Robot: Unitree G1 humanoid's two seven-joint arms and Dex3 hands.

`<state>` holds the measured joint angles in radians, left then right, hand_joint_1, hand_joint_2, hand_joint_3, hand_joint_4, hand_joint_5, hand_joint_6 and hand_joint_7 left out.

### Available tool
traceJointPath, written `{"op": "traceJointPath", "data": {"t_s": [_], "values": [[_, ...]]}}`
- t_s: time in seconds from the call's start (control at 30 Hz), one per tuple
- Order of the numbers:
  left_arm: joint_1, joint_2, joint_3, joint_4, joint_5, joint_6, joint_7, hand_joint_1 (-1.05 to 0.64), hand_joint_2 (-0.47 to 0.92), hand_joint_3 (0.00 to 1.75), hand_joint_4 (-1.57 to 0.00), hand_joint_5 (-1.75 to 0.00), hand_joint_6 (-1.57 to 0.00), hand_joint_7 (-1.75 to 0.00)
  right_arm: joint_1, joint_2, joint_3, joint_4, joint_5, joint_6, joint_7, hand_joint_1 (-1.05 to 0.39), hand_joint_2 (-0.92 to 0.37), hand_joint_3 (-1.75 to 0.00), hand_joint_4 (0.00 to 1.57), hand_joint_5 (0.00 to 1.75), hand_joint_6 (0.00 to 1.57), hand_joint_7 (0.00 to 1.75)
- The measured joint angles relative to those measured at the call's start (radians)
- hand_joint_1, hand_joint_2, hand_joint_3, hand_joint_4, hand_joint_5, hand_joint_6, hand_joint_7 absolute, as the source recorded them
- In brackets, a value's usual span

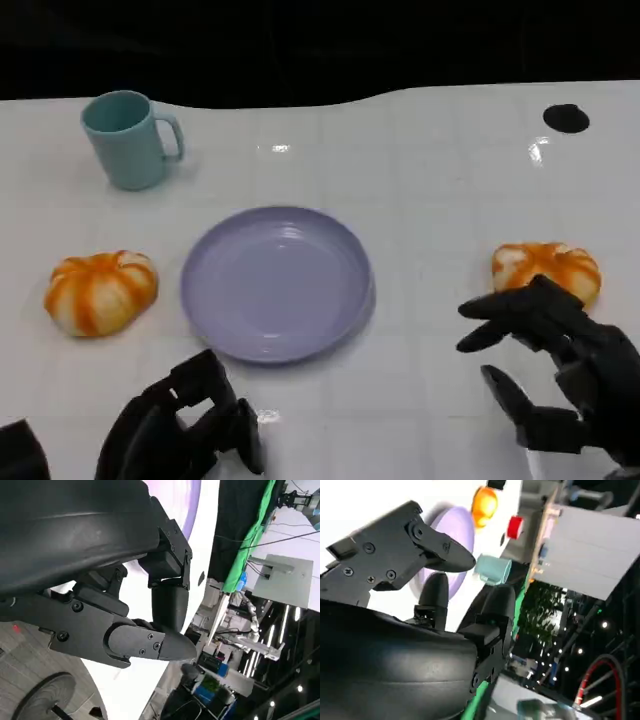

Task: Grasp the bread from the table and place it into the plate.

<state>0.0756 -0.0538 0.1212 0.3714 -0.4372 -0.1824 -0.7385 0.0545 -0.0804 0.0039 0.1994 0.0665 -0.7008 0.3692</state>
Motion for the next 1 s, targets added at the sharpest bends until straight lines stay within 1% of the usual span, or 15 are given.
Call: {"op": "traceJointPath", "data": {"t_s": [0.1,0.2,0.3,0.4,0.47,0.6,0.73,0.87,0.93,1.0], "values": [[0.000,0.000,0.000,0.000,0.000,0.000,0.000,-0.63,0.92,0.22,-0.79,-1.75,-0.67,-1.59,-0.009,-0.015,-0.008,0.015,-0.078,-0.058,-0.047,-0.39,-0.86,-0.31,0.19,0.60,0.39,0.21],[0.000,0.000,0.001,0.001,0.000,0.000,0.000,-0.64,0.92,0.22,-0.79,-1.75,-0.67,-1.59,-0.015,-0.040,-0.030,0.015,-0.201,-0.087,-0.124,-0.37,-0.88,-0.24,0.14,0.55,0.40,0.15],[0.000,0.000,0.002,0.001,0.000,0.000,0.000,-0.63,0.92,0.22,-0.79,-1.75,-0.67,-1.59,-0.017,-0.059,-0.038,0.002,-0.306,-0.088,-0.198,-0.32,-0.88,-0.20,0.09,0.53,0.38,0.11],[-0.001,0.000,0.002,0.001,0.000,0.000,0.000,-0.63,0.92,0.24,-0.79,-1.75,-0.67,-1.59,-0.023,-0.086,-0.045,-0.010,-0.418,-0.085,-0.274,-0.34,-0.88,-0.17,0.06,0.52,0.36,0.08],[-0.001,0.000,0.003,0.003,0.000,-0.001,0.000,-0.63,0.92,0.24,-0.79,-1.75,-0.67,-1.59,-0.026,-0.103,-0.056,-0.036,-0.493,-0.065,-0.324,-0.35,-0.88,-0.14,0.04,0.51,0.35,0.07],[-0.003,0.001,0.003,0.005,0.000,-0.001,0.000,-0.63,0.92,0.23,-0.79,-1.75,-0.67,-1.59,-0.027,-0.133,-0.069,-0.100,-0.647,0.019,-0.420,-0.35,-0.88,-0.06,0.01,0.46,0.34,0.03],[-0.006,0.001,0.004,0.008,0.000,-0.002,0.000,-0.64,0.92,0.23,-0.79,-1.75,-0.67,-1.60,-0.024,-0.161,-0.063,-0.175,-0.778,0.129,-0.465,-0.35,-0.87,-0.03,0.00,0.40,0.31,0.01],[-0.010,0.000,0.005,0.013,0.001,-0.006,0.000,-0.64,0.92,0.23,-0.79,-1.75,-0.67,-1.61,-0.016,-0.191,-0.032,-0.244,-0.895,0.234,-0.484,-0.38,-0.84,-0.01,0.00,0.37,0.28,0.00],[-0.013,0.000,0.005,0.015,0.001,-0.006,0.000,-0.64,0.92,0.23,-0.79,-1.75,-0.67,-1.61,-0.010,-0.205,-0.011,-0.282,-0.976,0.304,-0.483,-0.39,-0.83,0.00,0.00,0.36,0.28,0.00],[-0.016,0.000,0.004,0.018,0.001,-0.006,0.000,-0.64,0.92,0.23,-0.79,-1.75,-0.67,-1.61,-0.007,-0.216,0.015,-0.311,-1.033,0.368,-0.474,-0.39,-0.82,0.00,0.00,0.36,0.29,0.01]]}}
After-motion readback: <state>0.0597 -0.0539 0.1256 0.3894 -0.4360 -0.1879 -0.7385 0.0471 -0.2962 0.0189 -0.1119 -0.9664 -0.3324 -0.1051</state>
